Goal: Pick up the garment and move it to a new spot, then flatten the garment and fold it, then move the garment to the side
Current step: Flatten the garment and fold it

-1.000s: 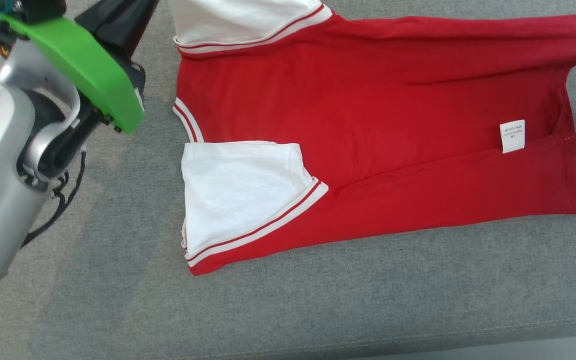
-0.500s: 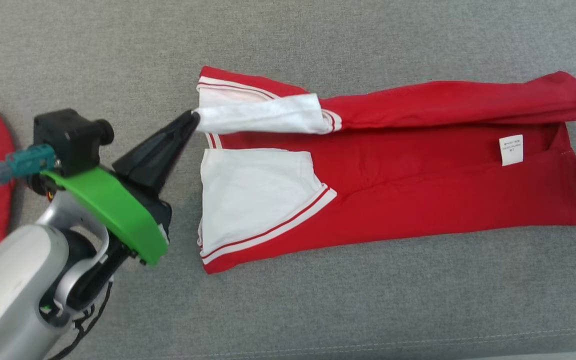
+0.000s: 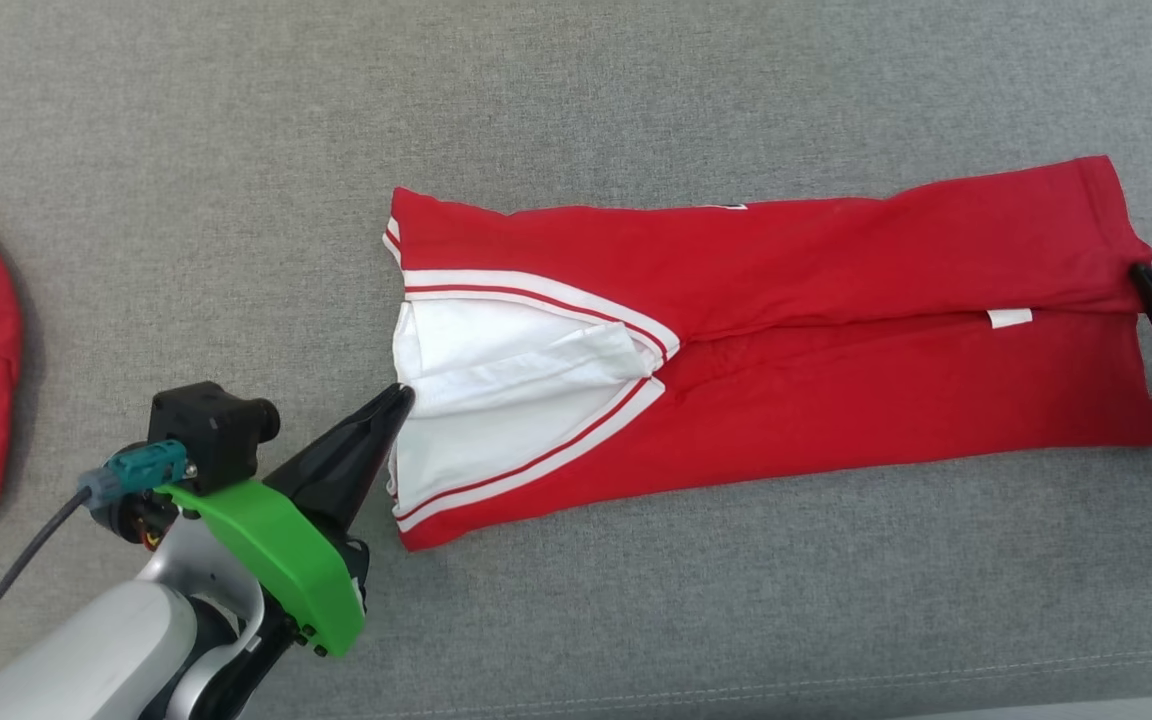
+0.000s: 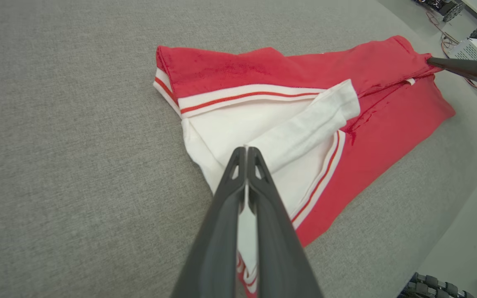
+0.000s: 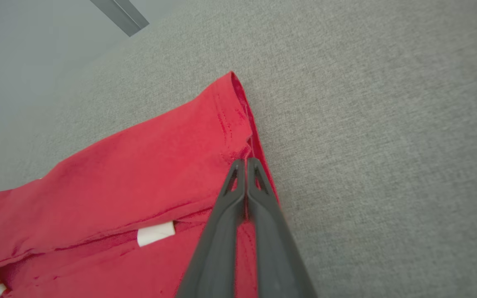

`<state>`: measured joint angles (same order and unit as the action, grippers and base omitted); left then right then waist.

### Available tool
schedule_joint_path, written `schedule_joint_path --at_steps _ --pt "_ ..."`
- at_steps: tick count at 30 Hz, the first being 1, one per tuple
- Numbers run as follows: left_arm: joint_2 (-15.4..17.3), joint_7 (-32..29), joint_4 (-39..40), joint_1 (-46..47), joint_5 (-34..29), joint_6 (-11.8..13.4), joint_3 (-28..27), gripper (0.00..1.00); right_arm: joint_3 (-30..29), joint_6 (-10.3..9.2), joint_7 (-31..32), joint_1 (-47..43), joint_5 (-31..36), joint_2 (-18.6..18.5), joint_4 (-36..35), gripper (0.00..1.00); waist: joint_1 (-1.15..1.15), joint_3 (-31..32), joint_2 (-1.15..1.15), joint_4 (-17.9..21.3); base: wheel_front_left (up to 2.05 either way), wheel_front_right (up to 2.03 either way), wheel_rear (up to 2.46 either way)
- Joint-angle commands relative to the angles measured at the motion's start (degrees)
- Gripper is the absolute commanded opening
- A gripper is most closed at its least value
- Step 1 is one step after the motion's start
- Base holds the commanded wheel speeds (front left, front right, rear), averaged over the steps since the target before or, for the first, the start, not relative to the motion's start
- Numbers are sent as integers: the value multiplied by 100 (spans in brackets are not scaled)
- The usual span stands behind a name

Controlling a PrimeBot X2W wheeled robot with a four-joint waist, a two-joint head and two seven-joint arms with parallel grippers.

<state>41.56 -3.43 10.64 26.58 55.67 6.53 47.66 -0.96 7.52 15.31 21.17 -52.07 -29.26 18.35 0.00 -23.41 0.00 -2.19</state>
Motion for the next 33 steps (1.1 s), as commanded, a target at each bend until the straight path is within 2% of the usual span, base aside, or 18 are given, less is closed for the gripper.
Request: schedule_joint_path --at_steps 1,5,11,15,16,17,18,19,20,23,28,30,33 --pt "-80 57 -99 -64 -72 -20 20 0 39 -7 34 -61 62 33 39 0 0 -25 0 0 0 0 0" --pt "-215 157 -325 -11 -141 -67 80 0 46 -7 -1 -37 108 54 70 0 0 -22 0 5 0 0 0" --pt "-144 242 -402 -55 -92 44 -29 0 66 -7 31 -118 62 47 -48 0 0 51 0 68 0 0 0" --pt "-232 180 -468 -181 -96 113 84 0 142 -7 56 -48 124 120 53 0 0 63 0 113 0 0 0" --pt "-252 201 -507 -184 -110 135 93 0 161 -7 54 -21 140 137 78 4 0 65 0 122 0 0 0" --pt "-290 234 -549 -192 -133 154 107 6 175 -7 28 14 172 144 106 45 0 75 0 131 0 0 0" --pt "-333 261 -603 -216 -154 175 121 25 187 -7 18 25 173 166 150 86 0 99 0 137 0 0 0" --pt "-372 314 -640 -241 -164 208 121 46 173 -7 -35 18 212 160 175 100 0 131 0 139 0 0 0" --pt "-432 417 -678 -261 -184 249 93 100 159 -7 -118 9 266 135 196 100 0 181 0 139 0 0 0" --pt "-528 743 -795 -335 -332 396 36 100 203 -7 -470 -109 561 51 183 100 0 383 0 156 0 0 0" --pt "-736 1443 -989 -636 -525 815 -144 100 529 -7 -1429 -298 1395 -45 49 100 0 827 0 266 0 0 0" --pt "-864 1669 -1080 -786 -582 989 -271 100 597 -7 -1871 -332 1789 18 139 100 0 1000 0 308 0 0 0" --pt "-1135 1831 -1208 -1025 -659 1066 -560 100 728 -6 -2433 -369 2319 204 291 100 0 1219 0 339 0 0 0"
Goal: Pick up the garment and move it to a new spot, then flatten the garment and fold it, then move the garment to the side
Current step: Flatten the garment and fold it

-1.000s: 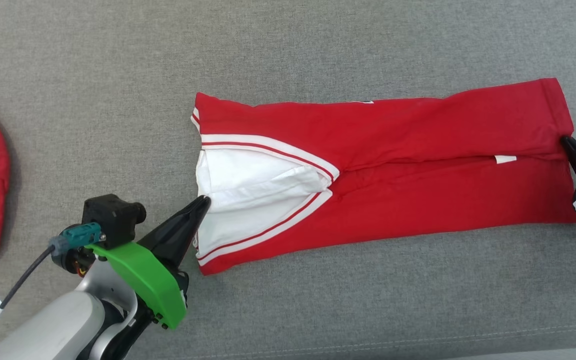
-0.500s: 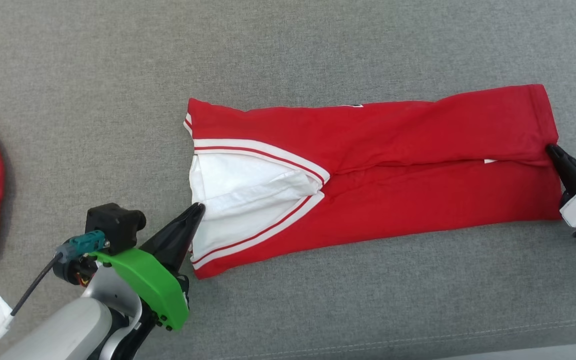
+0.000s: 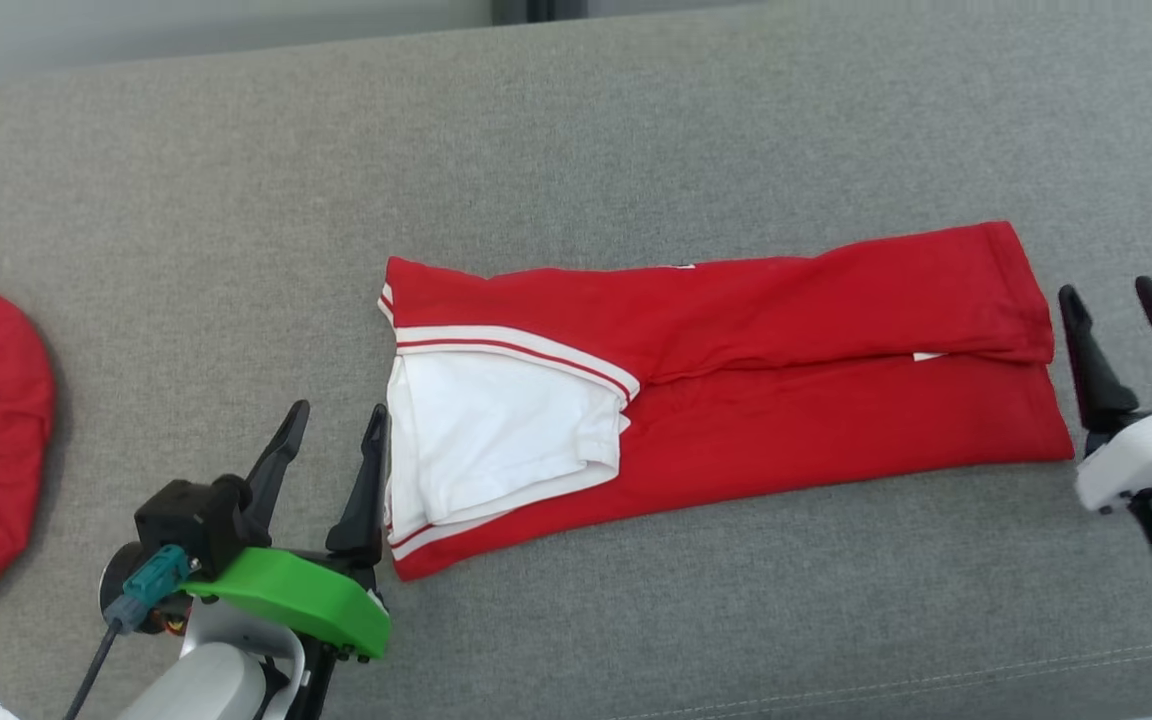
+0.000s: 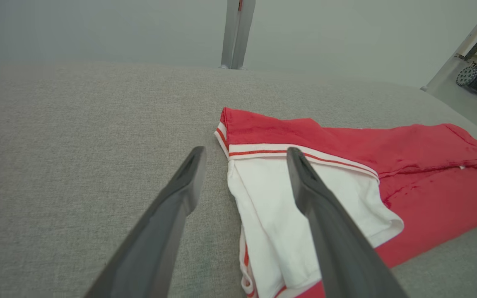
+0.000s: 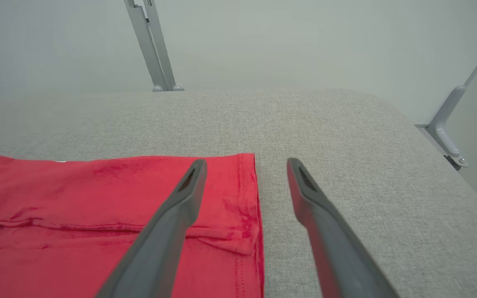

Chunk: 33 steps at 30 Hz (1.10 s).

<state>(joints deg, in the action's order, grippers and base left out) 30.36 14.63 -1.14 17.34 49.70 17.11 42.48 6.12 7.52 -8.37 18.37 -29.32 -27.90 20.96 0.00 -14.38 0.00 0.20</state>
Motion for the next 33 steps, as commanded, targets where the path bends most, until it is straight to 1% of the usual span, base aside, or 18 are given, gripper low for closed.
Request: schedule_joint_path --at_steps 1,5,7,9,14,17,21,26,30,33 --pt "-112 50 -91 -202 -136 4 -172 100 44 -7 -222 -100 184 146 105 100 0 401 0 104 0 0 0" --pt "-540 53 -120 -655 -819 -67 -805 100 125 -7 -590 -211 566 506 254 100 0 665 0 96 0 0 0" --pt "-694 54 -129 -892 -1241 -82 -1083 100 136 -7 -655 -296 695 682 298 100 0 793 0 95 0 0 0" --pt "-947 55 -46 -1156 -1550 -132 -1403 100 125 -7 -688 -369 827 809 296 100 0 906 0 102 0 0 0" --pt "-1420 56 193 -1804 -2459 -309 -2021 100 -99 -7 -682 -664 1181 1192 -61 100 0 1116 0 161 0 0 0" --pt "-1685 54 280 -2172 -2944 -479 -2321 100 -165 -7 -682 -860 1355 1349 -191 100 0 1286 0 197 0 0 0" --pt "-2021 51 314 -2548 -3438 -741 -2559 100 -292 -7 -683 -1115 1411 1532 -234 100 0 1449 0 176 0 0 0" --pt "-2357 51 220 -2802 -3851 -1024 -2814 100 -501 -7 -683 -1424 1435 1705 -219 100 0 1584 0 60 0 0 0" --pt "-2525 51 184 -2902 -4024 -1208 -2908 100 -645 -7 -684 -1579 1455 1749 -243 100 0 1631 0 -28 0 0 0" --pt "-2602 51 154 -2946 -4139 -1298 -2958 100 -709 -6 -684 -1611 1430 1780 -267 100 0 1637 0 -91 0 0 0"
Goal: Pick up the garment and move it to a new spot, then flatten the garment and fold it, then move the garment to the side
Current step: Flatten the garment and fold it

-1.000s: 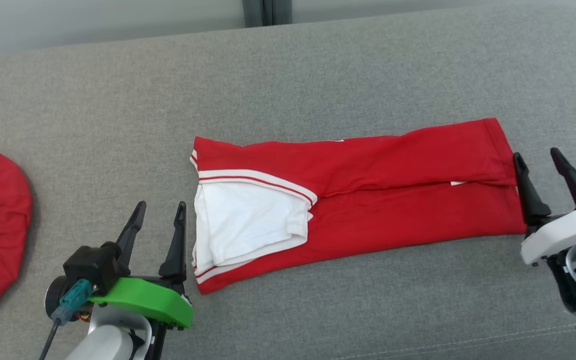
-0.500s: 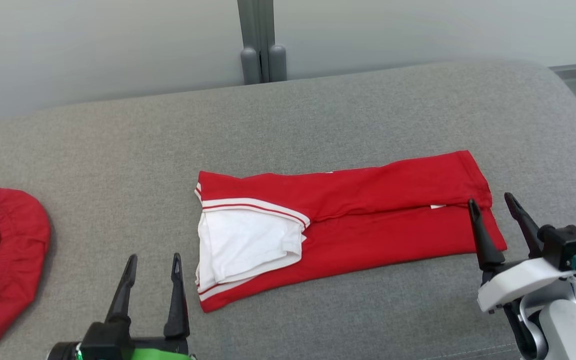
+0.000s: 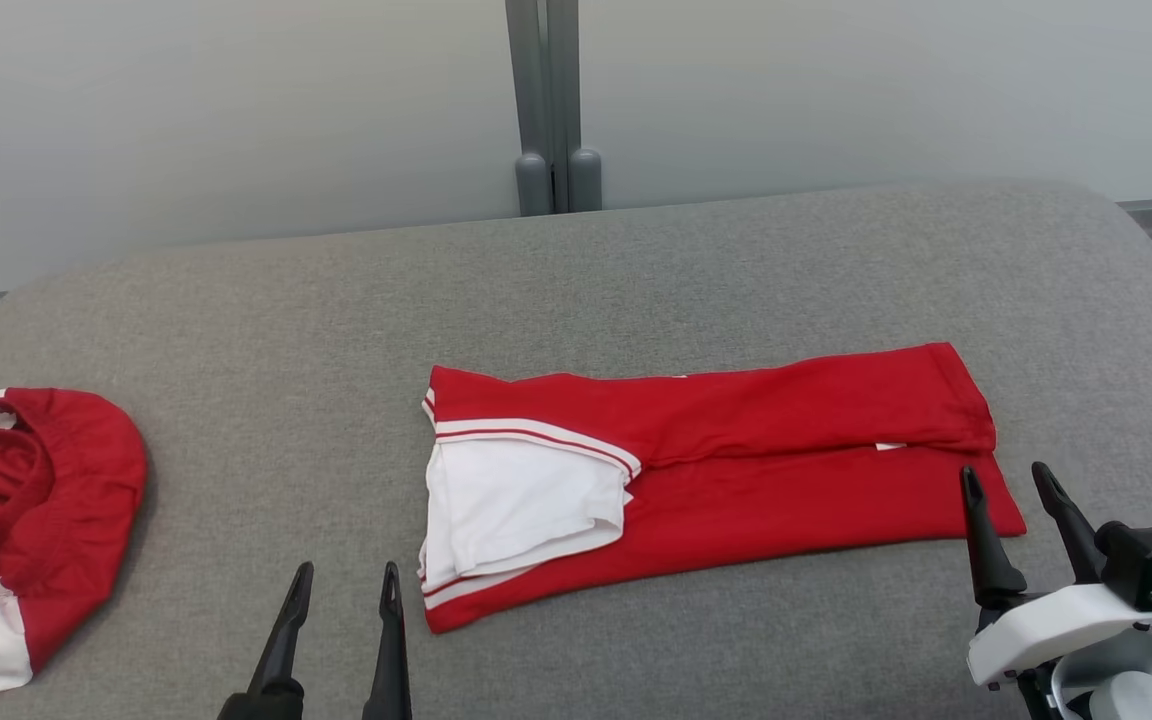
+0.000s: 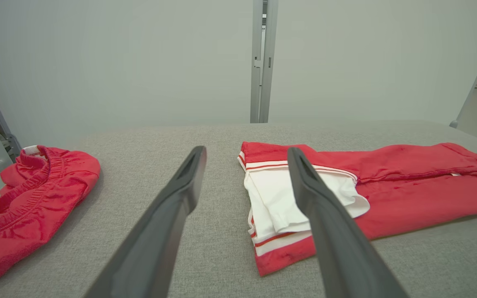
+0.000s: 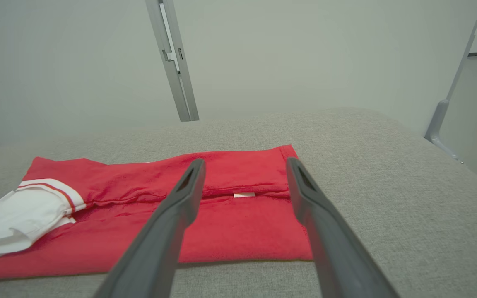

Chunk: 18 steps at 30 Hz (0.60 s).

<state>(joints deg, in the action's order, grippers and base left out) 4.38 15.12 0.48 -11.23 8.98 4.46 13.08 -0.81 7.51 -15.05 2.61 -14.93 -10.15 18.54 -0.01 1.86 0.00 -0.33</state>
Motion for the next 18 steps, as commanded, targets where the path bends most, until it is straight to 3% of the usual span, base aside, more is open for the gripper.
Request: schedule_joint_path --at_steps 1,10,18 --pt "-29 2 -18 -102 -103 -53 -33 100 -50 -6 -16 -48 -14 -2 -34 100 1 10 0 -62 0 0 0" --pt "-115 2 -98 -41 -308 -182 -25 100 -238 -6 -15 239 -133 -68 372 100 1 -198 0 -296 0 0 0" --pt "-141 2 -108 314 -365 -281 131 100 -557 -6 -4 1313 -409 -388 1639 100 1 -878 0 -434 0 0 0"
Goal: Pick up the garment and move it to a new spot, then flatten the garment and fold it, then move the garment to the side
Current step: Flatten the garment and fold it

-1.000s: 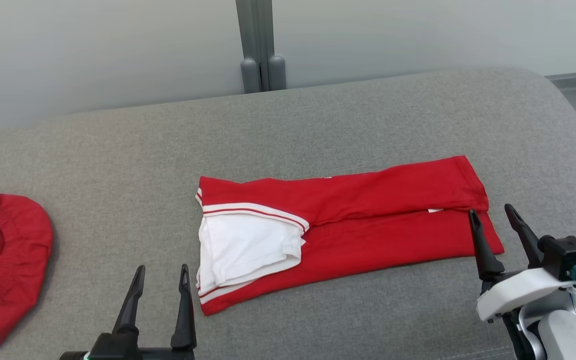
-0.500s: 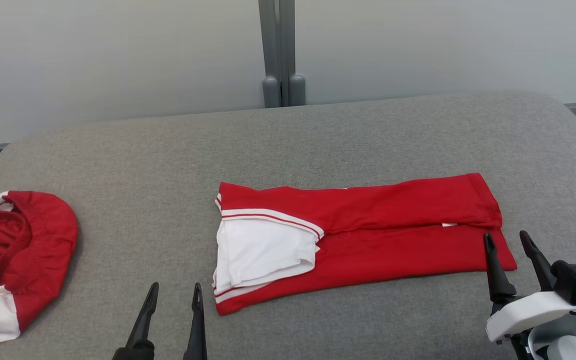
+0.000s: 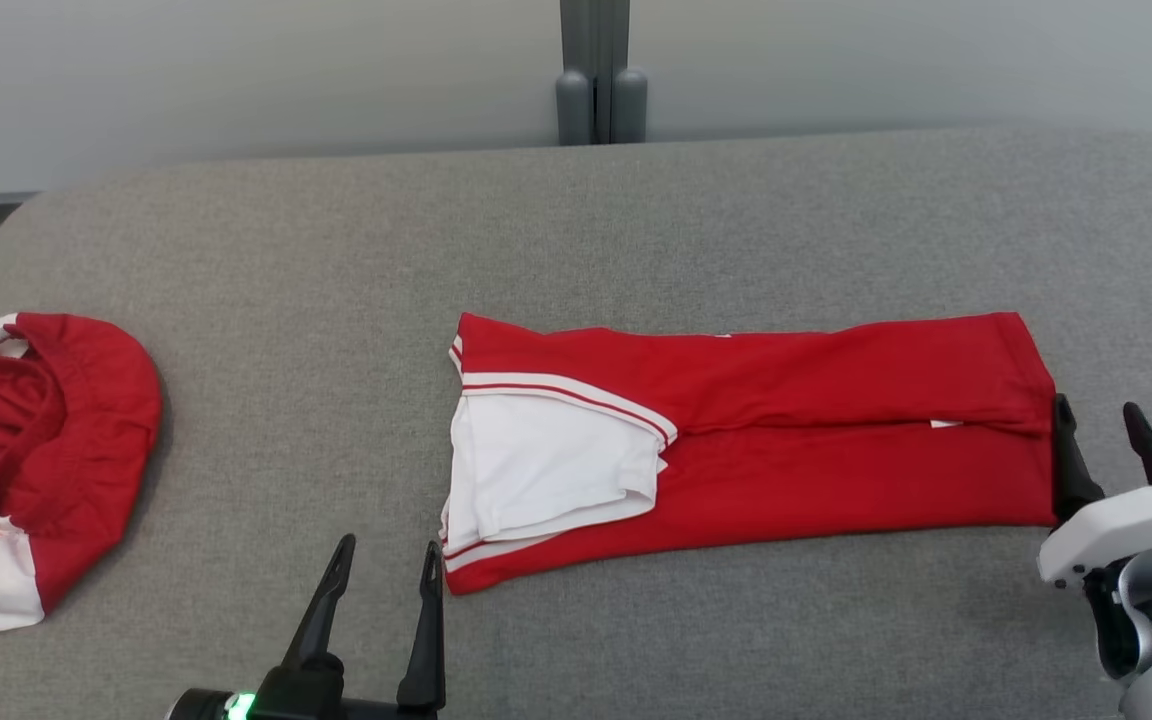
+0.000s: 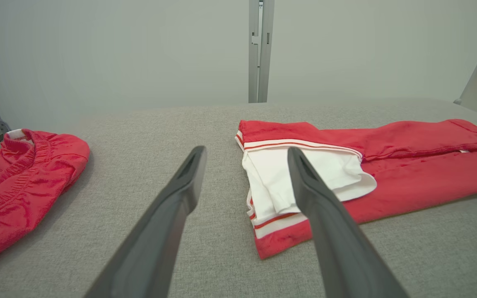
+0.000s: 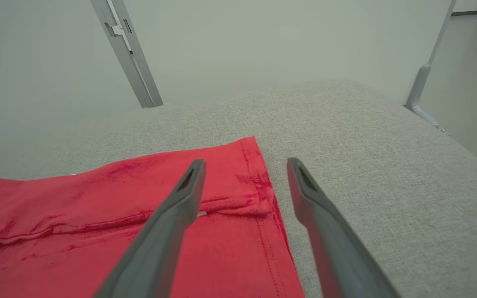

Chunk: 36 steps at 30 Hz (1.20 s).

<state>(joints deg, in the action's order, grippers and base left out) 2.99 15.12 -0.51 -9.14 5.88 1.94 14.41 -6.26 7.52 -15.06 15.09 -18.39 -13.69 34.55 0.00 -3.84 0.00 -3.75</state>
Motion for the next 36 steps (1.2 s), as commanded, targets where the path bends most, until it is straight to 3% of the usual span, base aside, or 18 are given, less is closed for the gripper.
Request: schedule_joint_path --at_steps 1,13,21,28,30,31,32,36 --pt "-3 1 -46 143 -22 -40 30 100 1 -7 41 219 -70 -93 229 100 0 -388 0 -107 0 0 0" --pt "-6 2 -105 666 114 33 309 100 345 -8 394 1178 -349 -505 1483 100 0 -991 0 -202 0 0 0" --pt "-7 2 -65 765 79 99 362 100 465 -9 345 1166 -732 -713 1710 100 0 -1140 0 -262 0 0 0" --pt "-7 2 -44 823 42 109 360 100 656 -9 525 1026 -1194 -625 1661 99 0 -1240 0 -233 0 0 0" --pt "-6 2 -55 836 35 94 376 100 758 -9 632 996 -1309 -630 1639 48 0 -1263 0 -237 0 0 0" --pt "-6 2 -59 851 32 89 381 100 807 -9 669 988 -1350 -650 1629 37 0 -1273 0 -241 0 0 0" --pt "-6 2 -62 877 32 86 381 100 855 -9 691 984 -1403 -681 1617 0 0 -1286 0 -244 0 0 0" --pt "-6 2 -77 896 16 94 370 100 1008 -14 712 1010 -1487 -806 1543 0 0 -1307 0 -234 0 0 0"
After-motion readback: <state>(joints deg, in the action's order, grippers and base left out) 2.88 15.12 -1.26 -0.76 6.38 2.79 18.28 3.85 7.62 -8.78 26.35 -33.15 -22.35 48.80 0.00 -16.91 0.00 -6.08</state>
